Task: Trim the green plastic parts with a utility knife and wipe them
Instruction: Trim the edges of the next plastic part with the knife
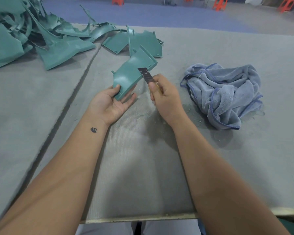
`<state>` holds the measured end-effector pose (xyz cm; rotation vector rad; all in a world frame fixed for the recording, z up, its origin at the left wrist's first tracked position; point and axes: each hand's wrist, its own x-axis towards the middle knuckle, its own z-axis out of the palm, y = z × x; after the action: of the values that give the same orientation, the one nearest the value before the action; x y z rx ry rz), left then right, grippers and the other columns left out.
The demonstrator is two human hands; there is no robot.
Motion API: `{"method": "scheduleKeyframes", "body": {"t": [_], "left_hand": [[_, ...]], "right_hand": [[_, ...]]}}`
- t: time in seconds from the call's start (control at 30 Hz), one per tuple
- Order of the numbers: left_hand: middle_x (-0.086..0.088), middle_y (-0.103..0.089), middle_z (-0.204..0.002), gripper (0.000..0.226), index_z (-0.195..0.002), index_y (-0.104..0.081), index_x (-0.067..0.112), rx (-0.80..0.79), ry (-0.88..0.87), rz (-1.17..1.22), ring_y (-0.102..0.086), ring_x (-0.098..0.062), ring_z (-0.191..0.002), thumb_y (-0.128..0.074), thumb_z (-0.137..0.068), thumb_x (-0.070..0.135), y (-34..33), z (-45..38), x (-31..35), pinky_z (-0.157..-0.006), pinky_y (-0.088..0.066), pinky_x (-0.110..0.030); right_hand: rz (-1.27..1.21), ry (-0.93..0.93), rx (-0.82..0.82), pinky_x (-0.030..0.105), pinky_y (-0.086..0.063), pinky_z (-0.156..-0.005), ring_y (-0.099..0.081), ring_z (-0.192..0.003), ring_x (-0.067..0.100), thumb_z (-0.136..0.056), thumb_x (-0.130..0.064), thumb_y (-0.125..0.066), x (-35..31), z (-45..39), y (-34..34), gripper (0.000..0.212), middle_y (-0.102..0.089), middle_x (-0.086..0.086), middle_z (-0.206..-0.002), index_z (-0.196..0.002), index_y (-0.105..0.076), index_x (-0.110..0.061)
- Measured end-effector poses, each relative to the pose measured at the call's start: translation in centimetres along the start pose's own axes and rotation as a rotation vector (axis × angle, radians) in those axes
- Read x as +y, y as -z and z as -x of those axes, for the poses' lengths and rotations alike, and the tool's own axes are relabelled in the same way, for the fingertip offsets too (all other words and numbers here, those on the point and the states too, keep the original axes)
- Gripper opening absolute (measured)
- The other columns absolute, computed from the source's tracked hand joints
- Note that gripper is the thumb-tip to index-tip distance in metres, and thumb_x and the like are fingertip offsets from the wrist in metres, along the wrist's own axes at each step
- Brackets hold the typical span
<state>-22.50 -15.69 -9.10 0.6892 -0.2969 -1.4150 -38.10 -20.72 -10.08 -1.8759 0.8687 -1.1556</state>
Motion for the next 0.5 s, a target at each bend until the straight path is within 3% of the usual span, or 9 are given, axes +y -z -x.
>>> {"method": "scheduleKeyframes", "body": {"t": [0.17,0.3,0.43,0.5], "left_hand": [[-0.015,-0.074,-0.09,0.024,-0.109,-0.055,0.004,0.002,-0.013,0.021,-0.074,-0.023,-0.084,-0.033,-0.102,0.005,0.22,-0.25,0.04,-0.081,-0.058,-0.043],[-0.018,-0.073,-0.094,0.026,-0.11,-0.057,0.002,-0.021,0.011,0.084,-0.073,-0.027,-0.088,-0.033,-0.102,0.008,0.52,-0.28,0.09,-0.085,-0.054,-0.051],[-0.012,-0.075,-0.092,0.025,-0.109,-0.057,0.007,-0.026,-0.01,-0.003,-0.073,-0.02,-0.088,-0.033,-0.102,0.007,0.61,-0.36,0.04,-0.084,-0.054,-0.045],[-0.012,-0.075,-0.092,0.025,-0.108,-0.057,0.007,-0.019,-0.018,-0.02,-0.073,-0.02,-0.087,-0.033,-0.102,0.006,0.64,-0.45,-0.02,-0.084,-0.054,-0.046]], "right_hand": [[0.034,0.007,-0.015,0.028,-0.034,-0.055,-0.036,-0.056,0.013,-0.099,-0.011,-0.046,0.35,-0.12,0.1,0.012,-0.041,-0.003,-0.059,-0.089,-0.052,-0.015],[0.216,0.052,-0.148,0.032,-0.038,-0.062,-0.043,-0.061,0.013,-0.095,-0.014,-0.053,0.03,-0.13,-0.71,0.015,-0.046,-0.008,-0.063,-0.084,-0.054,-0.024],[0.046,0.08,0.034,0.032,-0.036,-0.059,-0.039,-0.06,0.014,-0.097,-0.011,-0.049,-0.19,0.03,-0.04,0.012,-0.043,0.0,-0.062,-0.086,-0.053,-0.015],[0.05,0.05,0.051,0.031,-0.034,-0.059,-0.037,-0.059,0.014,-0.097,-0.011,-0.048,-0.13,0.07,0.14,0.011,-0.041,-0.001,-0.061,-0.088,-0.054,-0.009]]}}
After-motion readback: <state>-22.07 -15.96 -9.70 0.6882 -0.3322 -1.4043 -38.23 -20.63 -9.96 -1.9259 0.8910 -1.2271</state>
